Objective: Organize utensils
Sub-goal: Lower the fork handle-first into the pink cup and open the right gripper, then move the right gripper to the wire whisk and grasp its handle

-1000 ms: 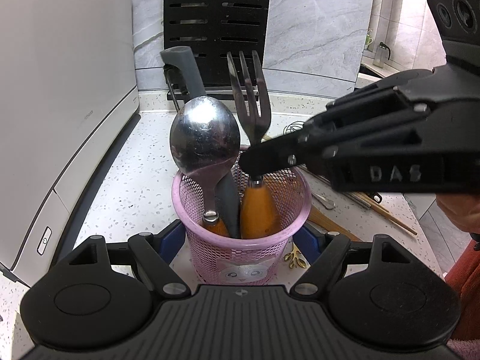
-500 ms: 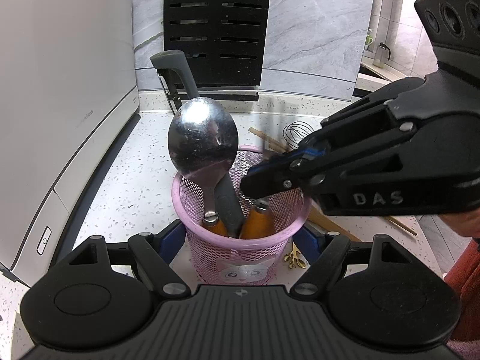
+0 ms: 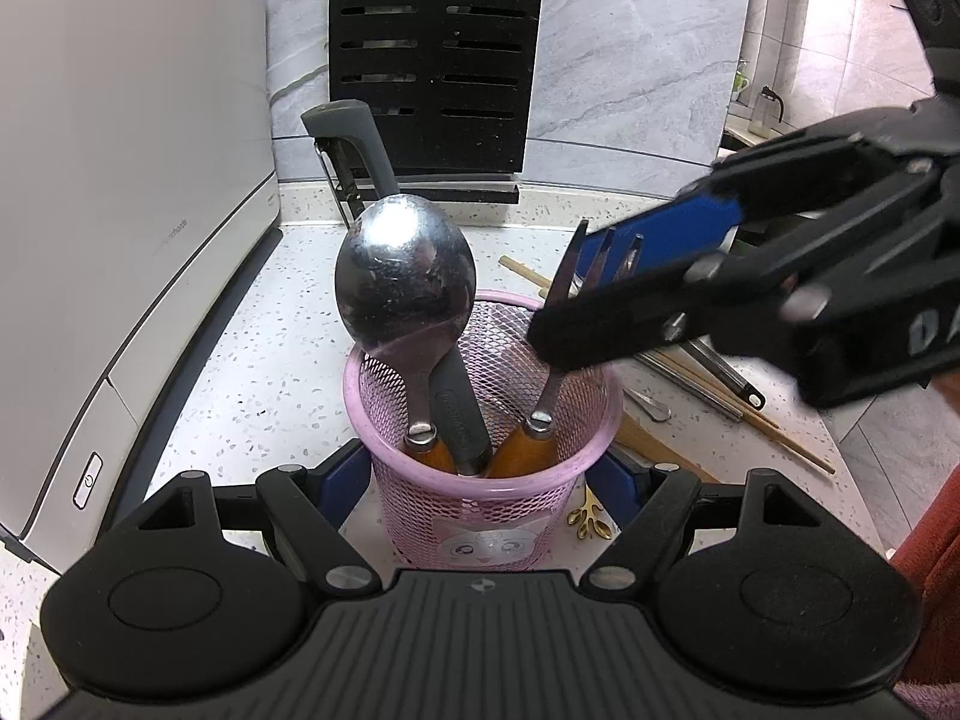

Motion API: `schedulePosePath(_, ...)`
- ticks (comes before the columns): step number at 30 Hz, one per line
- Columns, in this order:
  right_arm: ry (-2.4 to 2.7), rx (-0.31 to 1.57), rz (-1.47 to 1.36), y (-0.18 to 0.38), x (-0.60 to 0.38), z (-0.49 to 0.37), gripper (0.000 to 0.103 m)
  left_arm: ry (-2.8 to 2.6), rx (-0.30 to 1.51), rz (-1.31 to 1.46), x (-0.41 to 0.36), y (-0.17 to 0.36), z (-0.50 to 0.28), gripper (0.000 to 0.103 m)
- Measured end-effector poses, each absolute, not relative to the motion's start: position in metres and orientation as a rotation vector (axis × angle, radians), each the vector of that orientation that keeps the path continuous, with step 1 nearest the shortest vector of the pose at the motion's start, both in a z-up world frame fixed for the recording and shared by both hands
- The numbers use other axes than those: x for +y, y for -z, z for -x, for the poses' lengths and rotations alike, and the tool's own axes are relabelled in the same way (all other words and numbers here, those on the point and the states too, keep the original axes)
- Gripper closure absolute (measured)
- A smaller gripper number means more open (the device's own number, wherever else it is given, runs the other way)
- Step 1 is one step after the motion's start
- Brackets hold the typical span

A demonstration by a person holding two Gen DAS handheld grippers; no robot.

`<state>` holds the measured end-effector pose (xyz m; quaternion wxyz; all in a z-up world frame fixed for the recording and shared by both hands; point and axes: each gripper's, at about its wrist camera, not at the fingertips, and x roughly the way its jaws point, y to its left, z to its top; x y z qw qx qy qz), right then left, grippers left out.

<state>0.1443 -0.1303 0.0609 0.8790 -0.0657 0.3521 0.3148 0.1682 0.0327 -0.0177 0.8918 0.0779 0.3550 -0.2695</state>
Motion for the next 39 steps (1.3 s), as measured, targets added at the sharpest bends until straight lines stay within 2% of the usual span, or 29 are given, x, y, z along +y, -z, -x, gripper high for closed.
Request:
schedulePosePath(7,-0.619,0.68,0.05,-0.082,-0.159,-0.144,0.052,0.516,0.736,-0.147,0.032,0.016,-0.171,0.013)
schedulePosePath(14,-0.544,0.669,-0.029,-0.09,-0.188,-0.15,0.051,0.442,0.727,-0.13,0.03,0.017,-0.176,0.013)
schedulePosePath(26,-0.219,0.931,-0.027,-0.032,-0.23,-0.205,0.054,0.417,0.727,-0.122,0.033,0.017,-0.183,0.013)
schedulePosePath(34,-0.172,1.049,0.009,0.001,-0.234,-0.225,0.055,0.41,0.732,-0.125,0.03,0.016,-0.183,0.013)
schedulePosePath(39,-0.162,1.085,0.019,0.008,-0.229,-0.228,0.059,0.409,0.733,-0.126,0.03,0.016,-0.183,0.013)
